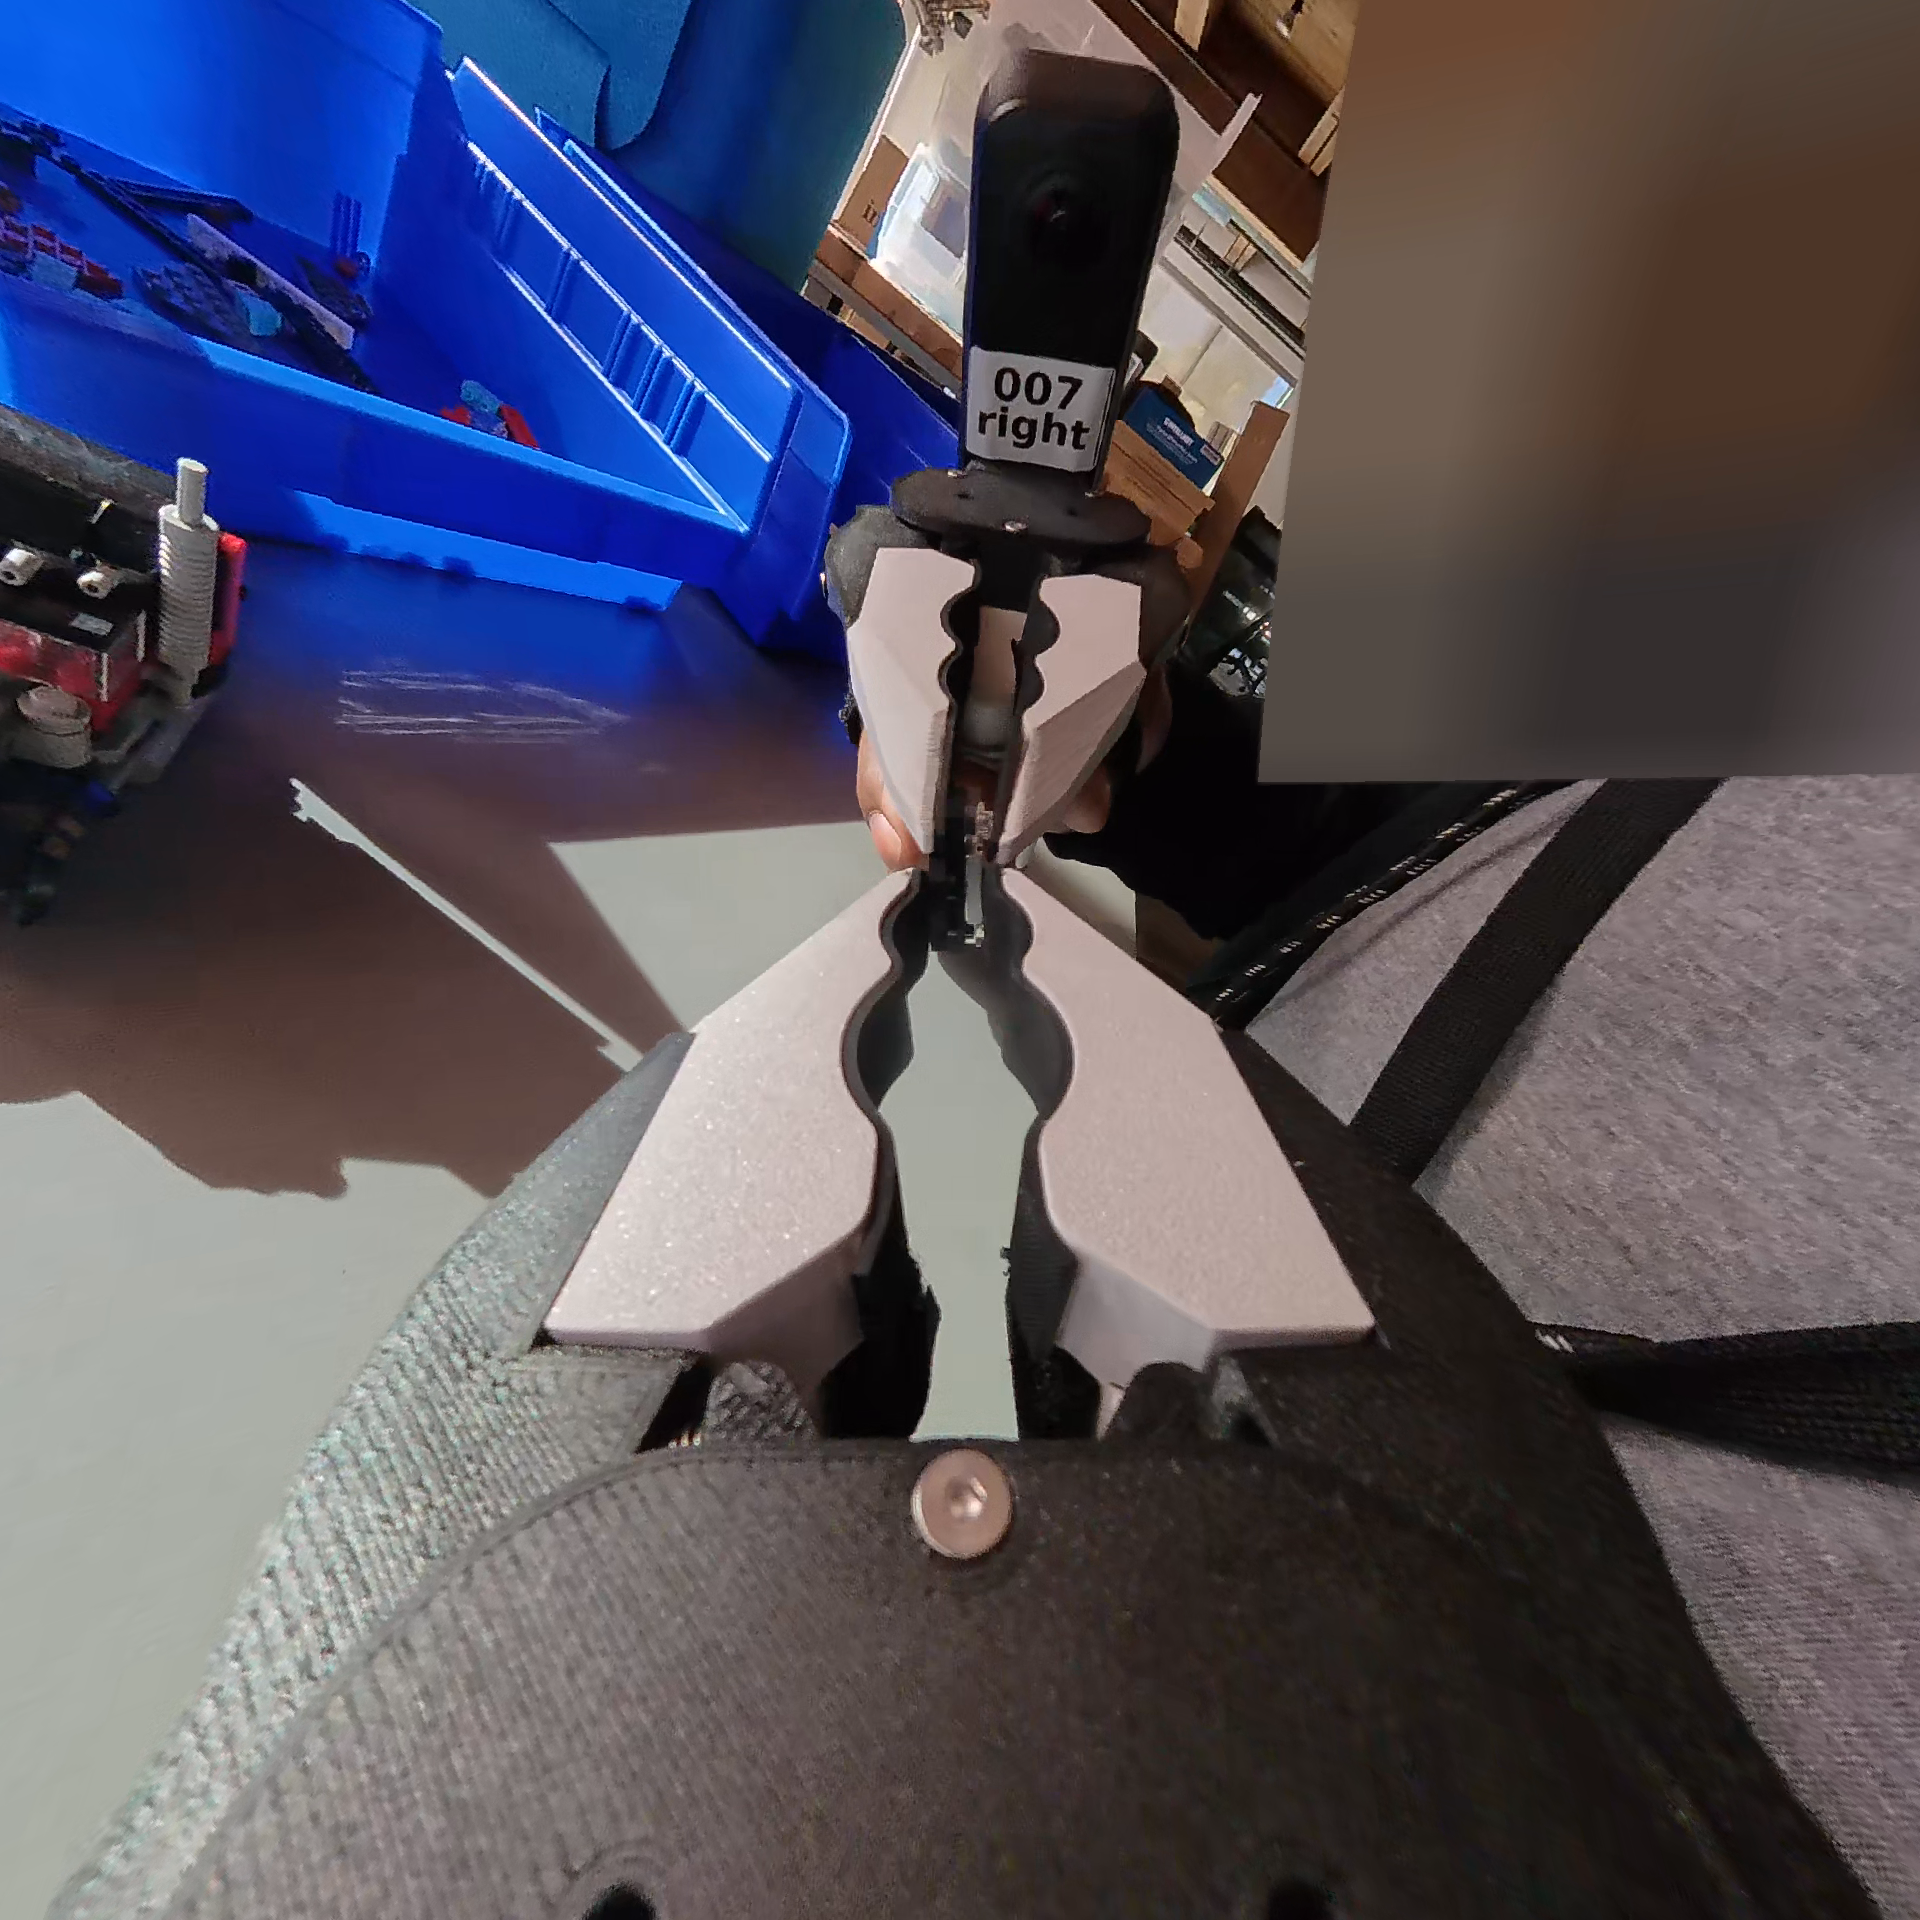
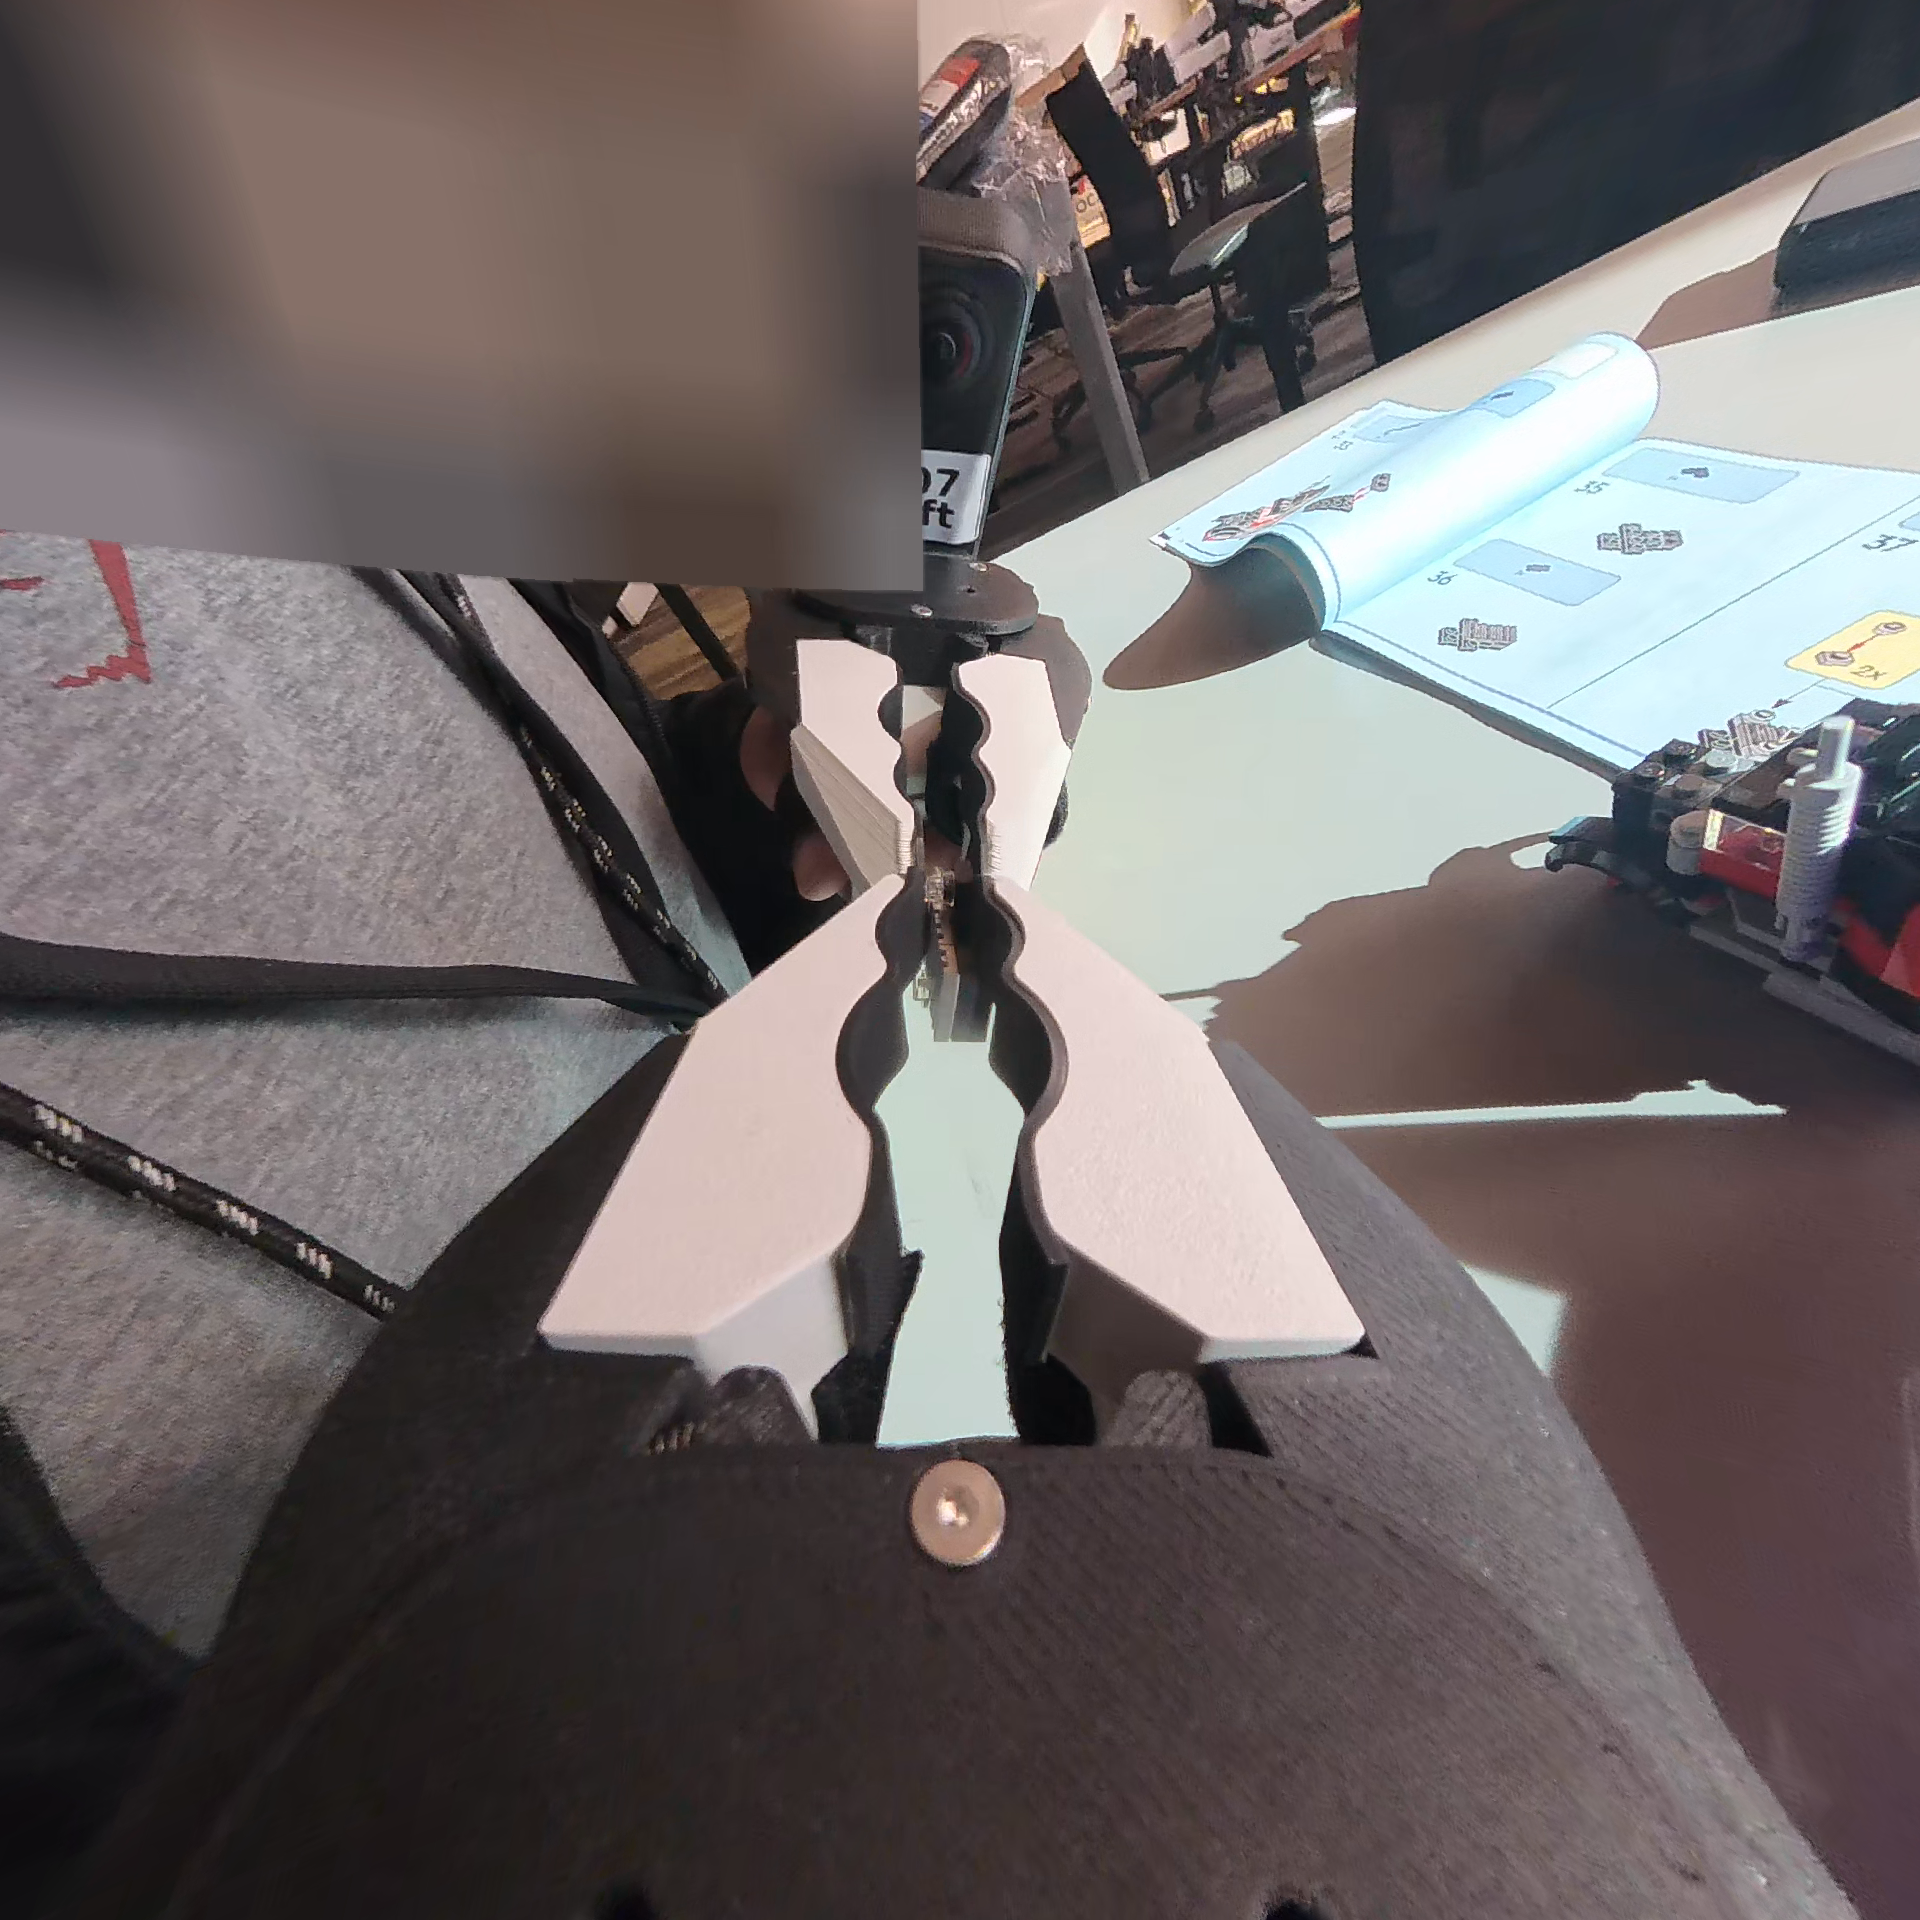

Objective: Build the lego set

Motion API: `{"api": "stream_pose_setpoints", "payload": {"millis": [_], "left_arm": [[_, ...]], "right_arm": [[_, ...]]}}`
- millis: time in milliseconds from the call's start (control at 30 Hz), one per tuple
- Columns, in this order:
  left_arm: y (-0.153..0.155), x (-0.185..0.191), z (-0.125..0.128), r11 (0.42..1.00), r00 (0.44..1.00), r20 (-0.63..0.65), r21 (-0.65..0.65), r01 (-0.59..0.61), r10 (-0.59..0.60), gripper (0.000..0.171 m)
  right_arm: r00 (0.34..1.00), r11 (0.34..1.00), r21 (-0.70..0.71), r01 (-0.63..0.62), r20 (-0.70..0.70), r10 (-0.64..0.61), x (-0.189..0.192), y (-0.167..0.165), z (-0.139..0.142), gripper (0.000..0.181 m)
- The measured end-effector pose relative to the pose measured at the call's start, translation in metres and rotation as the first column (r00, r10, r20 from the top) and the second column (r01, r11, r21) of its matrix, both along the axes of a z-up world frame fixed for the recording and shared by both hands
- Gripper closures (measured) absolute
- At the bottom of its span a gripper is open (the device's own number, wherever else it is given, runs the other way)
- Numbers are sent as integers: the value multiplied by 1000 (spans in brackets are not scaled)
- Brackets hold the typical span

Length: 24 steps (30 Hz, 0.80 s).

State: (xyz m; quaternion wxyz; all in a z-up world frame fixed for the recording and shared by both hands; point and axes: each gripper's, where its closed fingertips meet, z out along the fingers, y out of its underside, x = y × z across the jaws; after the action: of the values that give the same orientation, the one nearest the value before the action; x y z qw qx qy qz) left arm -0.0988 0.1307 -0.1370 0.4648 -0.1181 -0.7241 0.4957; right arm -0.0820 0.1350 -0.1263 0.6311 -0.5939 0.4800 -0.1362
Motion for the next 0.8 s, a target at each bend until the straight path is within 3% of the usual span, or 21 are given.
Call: {"api": "stream_pose_setpoints", "payload": {"millis": [400, 467, 567, 667, 800], "left_arm": [[-1, 10, 1, 998, 995, -95, 56, -16, 22, 161], [-2, 17, 0, 994, 989, -141, 106, -39, 53, 161], [-8, 38, -15, 962, 972, -172, 250, -111, 158, 161], [-11, 59, -36, 897, 949, -177, 408, -172, 263, 162], [-15, 67, -48, 849, 936, -180, 498, -178, 303, 162]], "right_arm": [[1000, 995, 93, 19, 16, -20, 10, -1, 2, 170], [999, 995, 90, 32, 13, -34, 14, -3, 2, 159], [996, 996, -4, 84, 1, -84, 20, -13, -6, 145], [992, 976, -181, 119, -13, -124, 23, -27, -21, 145], [994, 895, -437, 89, -17, -107, 27, -41, -46, 149]]}}
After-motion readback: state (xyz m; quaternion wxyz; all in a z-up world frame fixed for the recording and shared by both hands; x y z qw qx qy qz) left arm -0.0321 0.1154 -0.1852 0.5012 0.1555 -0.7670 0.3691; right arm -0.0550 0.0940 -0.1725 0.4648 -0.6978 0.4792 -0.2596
